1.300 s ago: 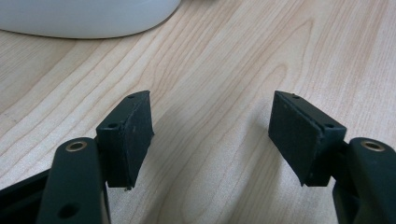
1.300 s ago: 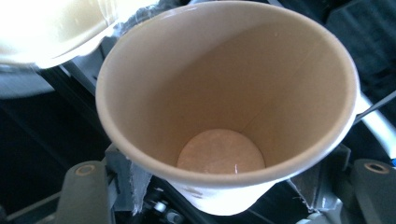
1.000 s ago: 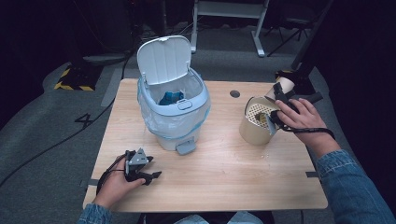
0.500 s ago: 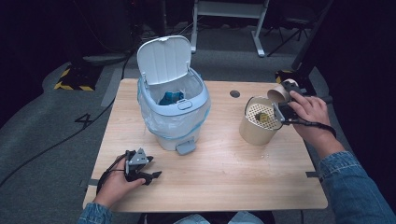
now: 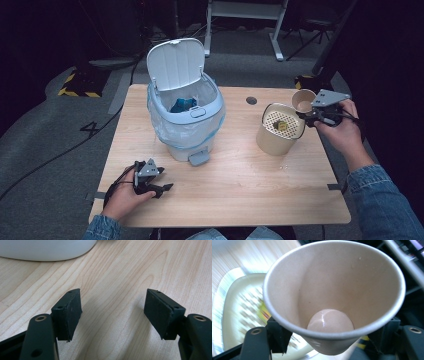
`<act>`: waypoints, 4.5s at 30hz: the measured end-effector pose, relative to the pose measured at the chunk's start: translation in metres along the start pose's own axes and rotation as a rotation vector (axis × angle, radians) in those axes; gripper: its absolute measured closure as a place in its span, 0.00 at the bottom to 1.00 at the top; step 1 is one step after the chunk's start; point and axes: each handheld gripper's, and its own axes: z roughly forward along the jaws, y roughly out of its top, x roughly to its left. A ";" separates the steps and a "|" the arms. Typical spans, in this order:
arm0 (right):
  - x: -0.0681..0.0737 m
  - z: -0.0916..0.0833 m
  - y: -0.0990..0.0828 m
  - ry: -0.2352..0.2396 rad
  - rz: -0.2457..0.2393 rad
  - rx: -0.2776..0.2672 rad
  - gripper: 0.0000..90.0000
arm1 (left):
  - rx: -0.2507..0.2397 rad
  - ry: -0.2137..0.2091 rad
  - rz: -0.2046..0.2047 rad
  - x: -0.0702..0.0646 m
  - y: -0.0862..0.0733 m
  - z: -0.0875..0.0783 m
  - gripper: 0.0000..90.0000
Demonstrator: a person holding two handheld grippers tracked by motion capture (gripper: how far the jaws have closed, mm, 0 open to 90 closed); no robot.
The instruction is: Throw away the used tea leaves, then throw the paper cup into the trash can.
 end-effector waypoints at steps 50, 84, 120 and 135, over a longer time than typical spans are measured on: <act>0.042 -0.015 0.130 0.550 0.248 -0.308 0.33 | 0.000 -0.005 0.003 0.001 0.000 0.000 0.34; 0.089 0.057 0.245 0.568 0.266 -0.308 0.32 | -0.001 0.012 -0.003 0.000 0.004 0.004 0.34; 0.098 0.069 0.249 0.481 0.216 -0.342 0.18 | 0.000 0.014 -0.008 -0.001 0.005 0.004 0.34; 0.074 0.040 0.202 0.439 0.179 -0.141 0.65 | -0.001 0.021 -0.012 -0.002 0.006 0.005 0.34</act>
